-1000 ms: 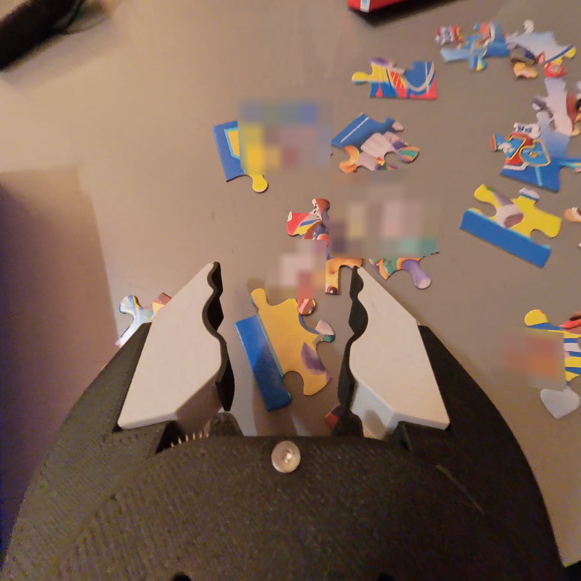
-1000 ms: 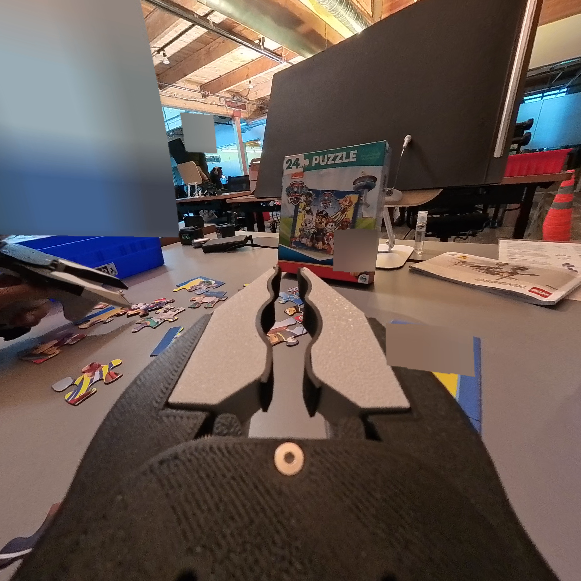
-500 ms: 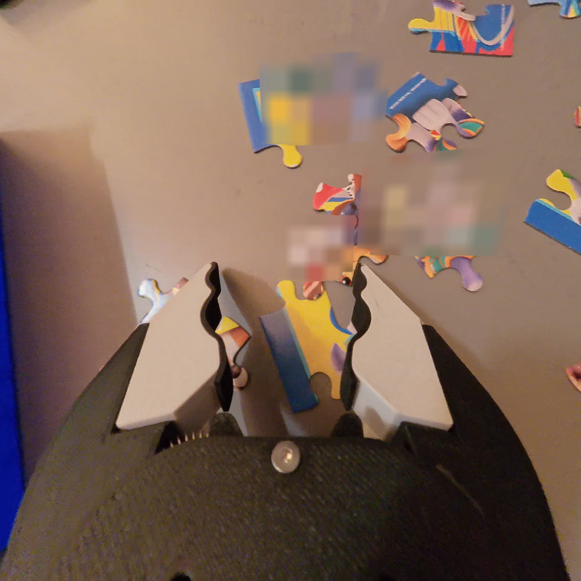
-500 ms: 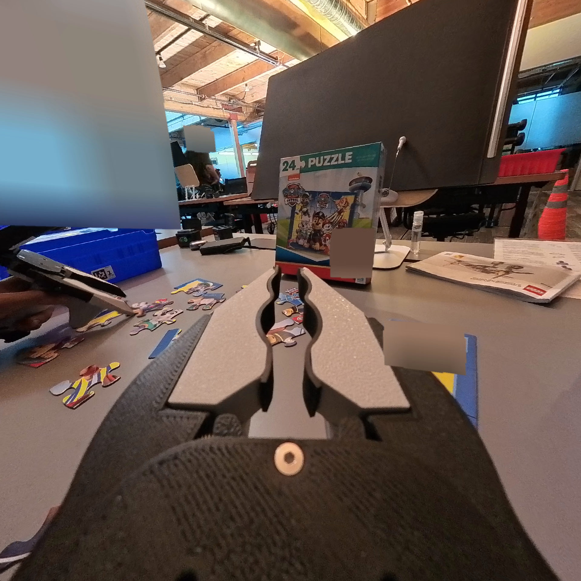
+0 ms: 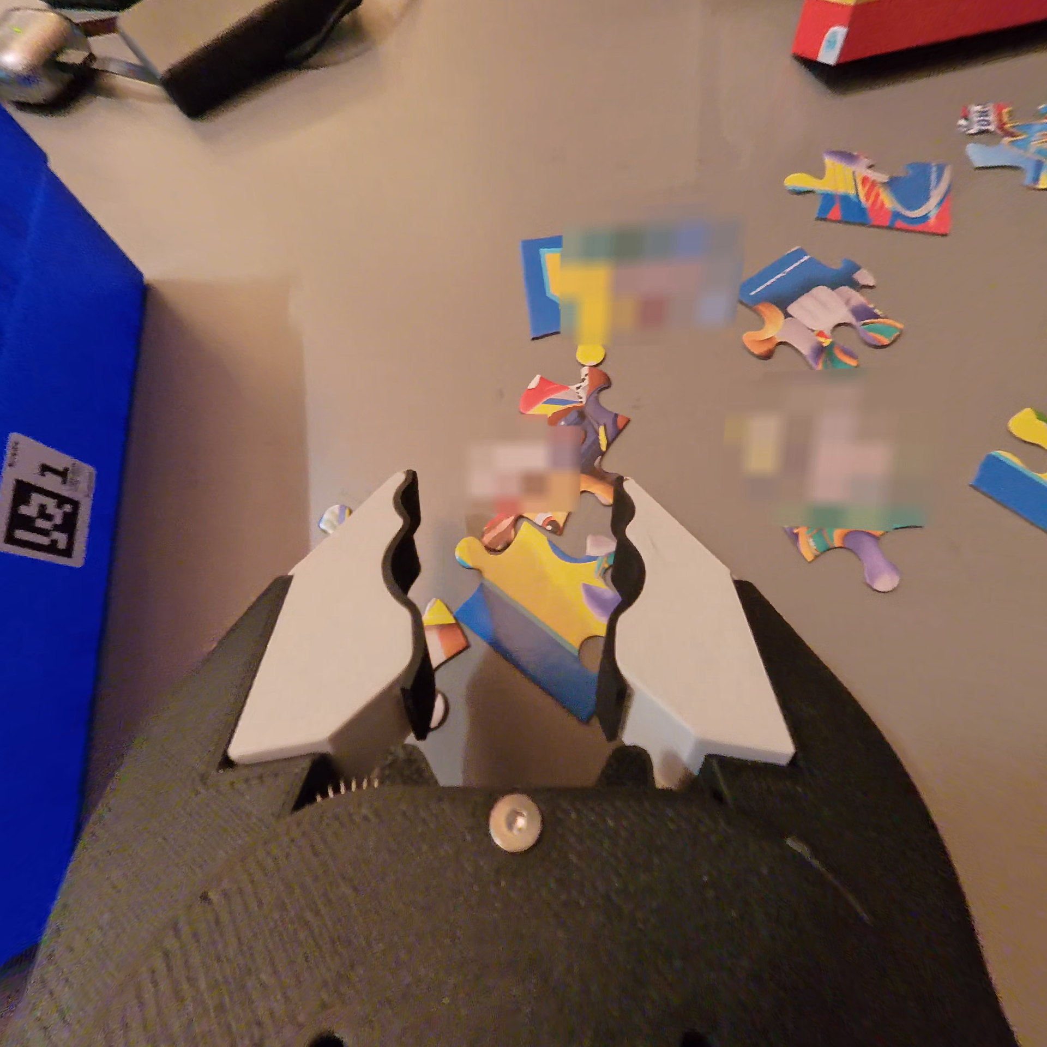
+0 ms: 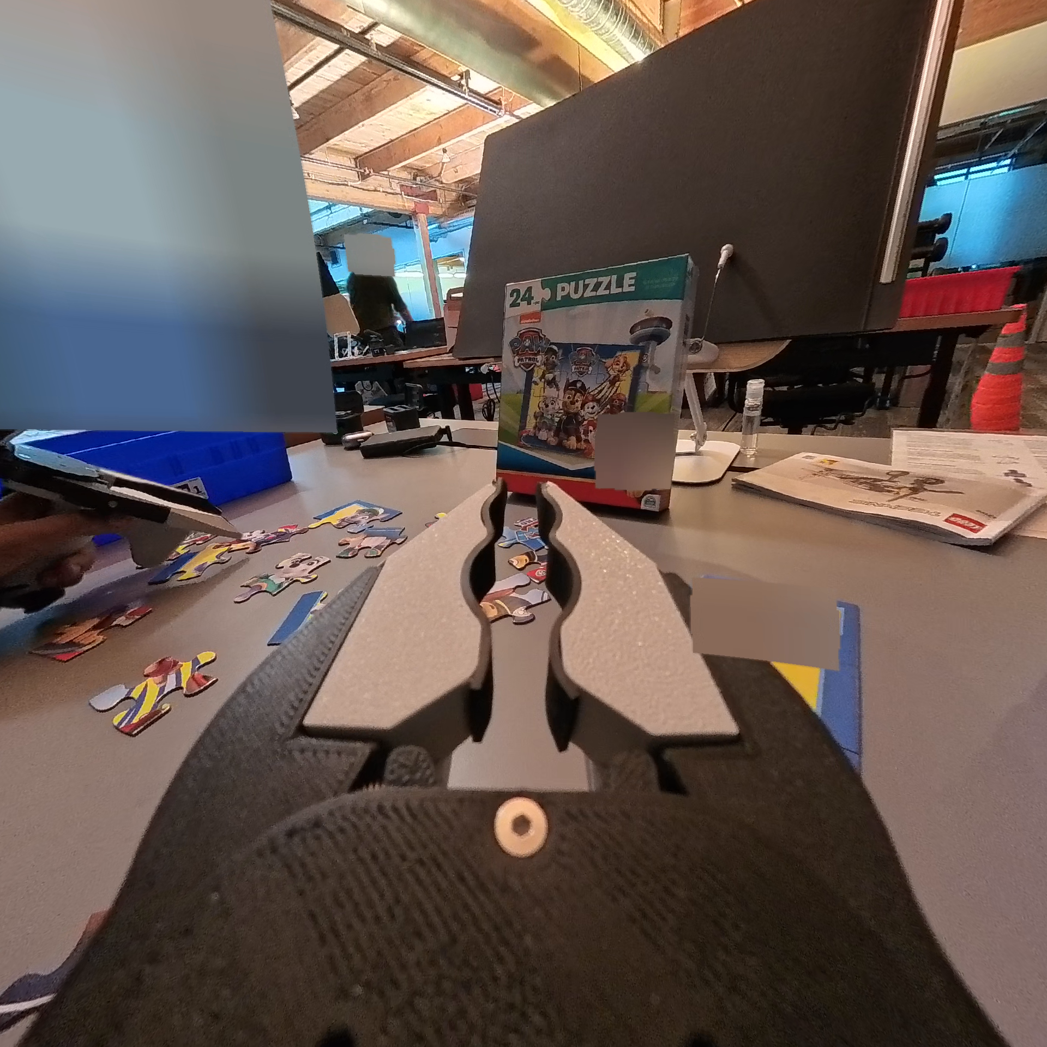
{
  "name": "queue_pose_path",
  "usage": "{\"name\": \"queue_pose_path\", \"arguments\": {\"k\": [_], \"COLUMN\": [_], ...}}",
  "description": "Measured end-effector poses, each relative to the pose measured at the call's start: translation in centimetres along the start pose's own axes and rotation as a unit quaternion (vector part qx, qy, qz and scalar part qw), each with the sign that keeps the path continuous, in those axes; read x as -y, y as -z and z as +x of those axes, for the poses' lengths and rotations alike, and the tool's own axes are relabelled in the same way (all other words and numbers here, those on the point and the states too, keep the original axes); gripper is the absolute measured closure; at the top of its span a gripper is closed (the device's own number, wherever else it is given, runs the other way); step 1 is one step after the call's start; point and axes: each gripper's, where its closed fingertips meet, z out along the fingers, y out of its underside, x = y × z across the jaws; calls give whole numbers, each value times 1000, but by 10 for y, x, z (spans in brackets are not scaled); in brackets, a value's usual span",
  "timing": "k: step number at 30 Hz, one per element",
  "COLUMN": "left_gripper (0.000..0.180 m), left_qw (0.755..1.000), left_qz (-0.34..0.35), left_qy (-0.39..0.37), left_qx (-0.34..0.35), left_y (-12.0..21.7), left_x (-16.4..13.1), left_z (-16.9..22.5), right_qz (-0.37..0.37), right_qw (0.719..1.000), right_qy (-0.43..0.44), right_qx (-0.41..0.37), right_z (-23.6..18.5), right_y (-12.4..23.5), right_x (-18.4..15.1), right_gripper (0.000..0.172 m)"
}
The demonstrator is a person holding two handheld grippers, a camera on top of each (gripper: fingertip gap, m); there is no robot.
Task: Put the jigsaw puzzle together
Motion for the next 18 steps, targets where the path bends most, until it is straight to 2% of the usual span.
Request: {"name": "queue_pose_path", "arguments": {"k": [18], "left_gripper": [126], "left_qw": [999], "left_qz": [-33], "left_qy": [-10], "left_qx": [14], "left_y": [-10], "left_x": [-11], "left_z": [2], "right_qz": [1], "right_qw": [1000], "right_qy": [3], "right_qx": [0], "right_z": [-1], "right_y": [0], "right_x": [0], "right_gripper": [163]}}
